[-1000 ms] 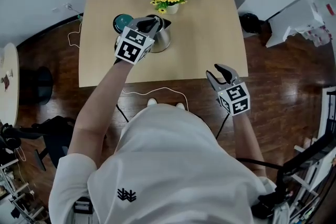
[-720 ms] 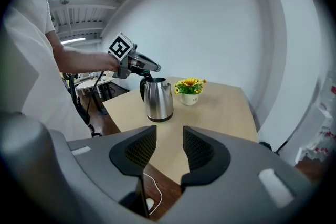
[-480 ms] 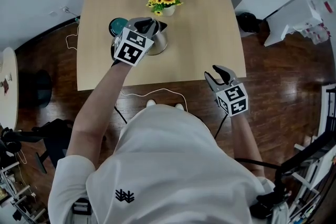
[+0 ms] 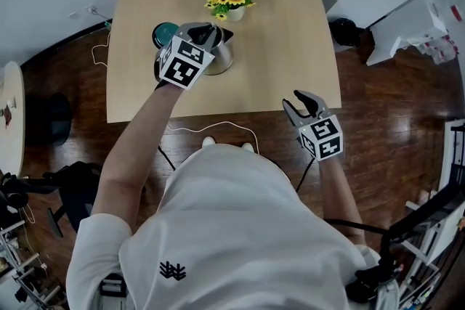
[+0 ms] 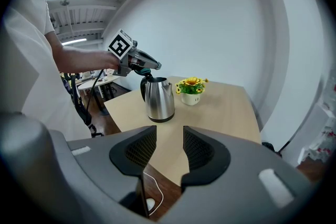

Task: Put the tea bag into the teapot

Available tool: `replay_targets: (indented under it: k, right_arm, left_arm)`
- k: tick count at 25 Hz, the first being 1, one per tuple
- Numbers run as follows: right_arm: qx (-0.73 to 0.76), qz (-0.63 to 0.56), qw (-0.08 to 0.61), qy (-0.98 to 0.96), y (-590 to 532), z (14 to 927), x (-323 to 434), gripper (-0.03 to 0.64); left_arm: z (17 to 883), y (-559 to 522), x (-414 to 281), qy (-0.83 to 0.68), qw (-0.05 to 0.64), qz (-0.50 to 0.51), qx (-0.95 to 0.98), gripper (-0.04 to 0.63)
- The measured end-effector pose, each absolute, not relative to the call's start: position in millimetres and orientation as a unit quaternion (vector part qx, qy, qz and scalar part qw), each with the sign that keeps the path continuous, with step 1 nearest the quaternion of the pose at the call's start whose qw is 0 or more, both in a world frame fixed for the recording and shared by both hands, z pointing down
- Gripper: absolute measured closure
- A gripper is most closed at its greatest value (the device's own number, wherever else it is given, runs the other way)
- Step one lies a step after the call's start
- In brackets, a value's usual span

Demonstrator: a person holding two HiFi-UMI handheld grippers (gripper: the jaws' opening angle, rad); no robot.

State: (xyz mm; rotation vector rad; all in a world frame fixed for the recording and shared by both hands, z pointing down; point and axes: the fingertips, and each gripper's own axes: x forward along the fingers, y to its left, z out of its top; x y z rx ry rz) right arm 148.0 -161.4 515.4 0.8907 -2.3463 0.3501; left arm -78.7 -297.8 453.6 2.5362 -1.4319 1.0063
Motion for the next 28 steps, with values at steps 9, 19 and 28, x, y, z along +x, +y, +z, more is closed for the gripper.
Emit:
replay_targets:
  k: [9, 19, 28]
  right_arm:
    - [0.334, 0.136, 0.299, -0.884, -158.9, 516.7, 147.0, 0.46]
    - [0.338, 0.139, 0.299, -0.881, -158.4, 519.1, 153.0, 0.46]
    - [0.337, 0.142, 0.3, -0.881, -155.6, 521.7, 154.1, 0.46]
  left_arm:
    - [458.8, -296.9, -84.7, -0.468, 0.019, 0.357, 0.808, 0.572]
    - [460.1, -300.1, -85.2, -0.48, 0.008, 0.357, 0.802, 0.505]
    - [456.4, -298.2, -87.6, -0.488, 0.003, 0.344, 0.803, 0.494]
